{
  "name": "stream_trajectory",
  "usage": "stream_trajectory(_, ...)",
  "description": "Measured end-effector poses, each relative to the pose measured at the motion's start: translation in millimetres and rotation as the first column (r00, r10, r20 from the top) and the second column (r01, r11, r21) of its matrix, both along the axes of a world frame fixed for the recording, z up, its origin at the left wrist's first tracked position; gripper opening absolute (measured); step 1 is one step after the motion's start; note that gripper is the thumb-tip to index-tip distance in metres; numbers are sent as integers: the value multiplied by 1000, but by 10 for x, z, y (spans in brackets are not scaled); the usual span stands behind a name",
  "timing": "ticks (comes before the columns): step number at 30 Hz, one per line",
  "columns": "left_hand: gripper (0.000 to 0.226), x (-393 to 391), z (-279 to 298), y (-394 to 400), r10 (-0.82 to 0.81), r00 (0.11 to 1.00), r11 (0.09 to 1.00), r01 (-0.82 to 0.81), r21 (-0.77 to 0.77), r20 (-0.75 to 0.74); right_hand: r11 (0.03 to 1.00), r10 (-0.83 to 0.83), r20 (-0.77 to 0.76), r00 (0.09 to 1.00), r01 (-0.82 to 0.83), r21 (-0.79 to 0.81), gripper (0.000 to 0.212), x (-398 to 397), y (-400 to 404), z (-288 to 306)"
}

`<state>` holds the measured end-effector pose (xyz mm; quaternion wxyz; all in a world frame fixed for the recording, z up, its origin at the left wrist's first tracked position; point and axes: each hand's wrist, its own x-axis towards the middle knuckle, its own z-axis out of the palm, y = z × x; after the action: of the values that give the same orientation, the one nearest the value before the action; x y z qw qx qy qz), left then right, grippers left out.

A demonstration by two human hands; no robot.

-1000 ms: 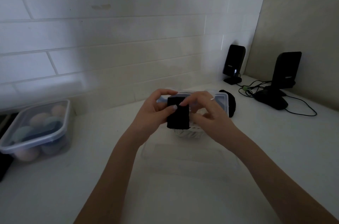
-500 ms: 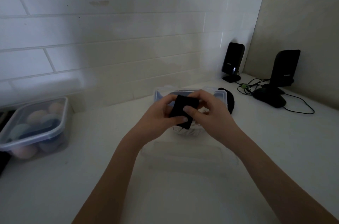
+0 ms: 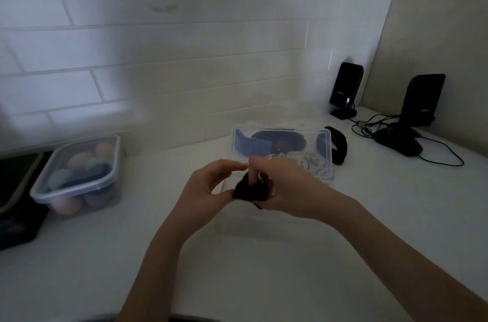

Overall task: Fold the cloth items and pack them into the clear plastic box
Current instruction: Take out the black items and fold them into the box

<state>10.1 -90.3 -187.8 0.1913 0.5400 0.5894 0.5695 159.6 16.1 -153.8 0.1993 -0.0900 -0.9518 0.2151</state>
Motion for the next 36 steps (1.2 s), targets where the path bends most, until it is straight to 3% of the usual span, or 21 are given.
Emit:
stream_trajectory(4, 37, -19, -34, -15, 146, 968, 981, -169, 96, 206, 969, 71, 215, 974, -119, 216, 19, -76, -59, 69)
stream_trajectory(9, 30, 25, -95, 12, 268, 963, 963, -268, 29, 3, 938, 99, 268, 958, -180, 296, 22, -178, -80, -51)
stream_trajectory(13, 28, 10, -150, 17, 308, 950, 951, -307, 25, -57, 986, 108, 366, 925, -147, 80, 8, -163, -48, -96)
stream_trajectory(17, 24, 15, -150, 29, 315, 948, 949, -314, 28, -40, 984, 99, 396, 913, -30, -175, 20, -37, 3, -70)
stream_trajectory(21, 21, -15, -172, 50, 323, 946, 946, -323, 12, -33, 978, -105, 269, 957, 149, -145, 15, -41, -23, -156)
stream_trajectory(25, 18, 18, -183, 48, 321, 947, 947, -321, -13, -12, 931, -147, 228, 962, 212, -295, 13, -157, -56, -252)
stream_trajectory(28, 23, 19, -173, 57, 288, 958, 957, -288, -26, -1, 899, -226, 176, 958, 275, -342, 22, -212, -109, -265)
stream_trajectory(33, 28, 25, -141, 38, 218, 975, 975, -215, -60, 48, 956, -292, 140, 946, 290, 33, 30, -227, -217, -143)
stream_trajectory(36, 28, 32, -135, 37, 205, 977, 977, -202, -64, 49, 944, -321, 282, 904, 281, 174, 32, -223, -210, -103)
